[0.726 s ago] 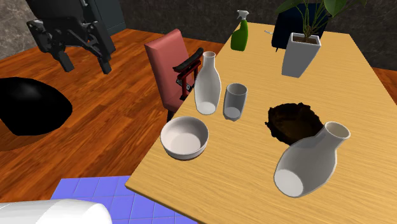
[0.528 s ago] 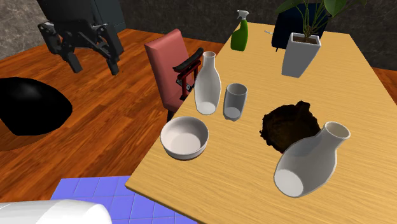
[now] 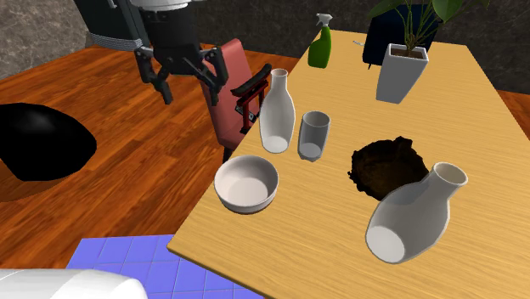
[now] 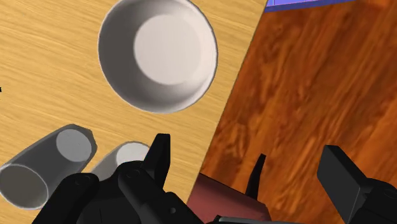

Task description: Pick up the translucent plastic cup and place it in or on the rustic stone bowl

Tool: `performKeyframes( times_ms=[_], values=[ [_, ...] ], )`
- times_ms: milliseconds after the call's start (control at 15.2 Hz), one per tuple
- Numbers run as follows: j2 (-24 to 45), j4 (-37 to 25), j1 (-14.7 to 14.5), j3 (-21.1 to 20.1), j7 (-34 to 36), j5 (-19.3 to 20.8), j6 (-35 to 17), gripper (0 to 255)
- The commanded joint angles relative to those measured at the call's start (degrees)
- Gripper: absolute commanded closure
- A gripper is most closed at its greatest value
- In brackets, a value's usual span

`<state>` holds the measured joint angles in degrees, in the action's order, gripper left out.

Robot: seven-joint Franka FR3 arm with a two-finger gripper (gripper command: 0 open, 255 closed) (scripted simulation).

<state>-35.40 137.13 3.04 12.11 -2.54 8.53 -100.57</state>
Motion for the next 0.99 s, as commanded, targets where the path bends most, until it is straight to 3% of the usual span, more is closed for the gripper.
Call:
performKeyframes(
  times_ms=[0,462,924],
  values=[
    [1.5,0.3,0.7,2.0,-2.4,1.1,-2.3,0],
    [11.5,-3.8,2.0,10.1,-11.8,2.9,-10.1,0],
    [24.6,-11.4,2.5,17.7,-22.8,-0.5,-16.7,0]
  ],
)
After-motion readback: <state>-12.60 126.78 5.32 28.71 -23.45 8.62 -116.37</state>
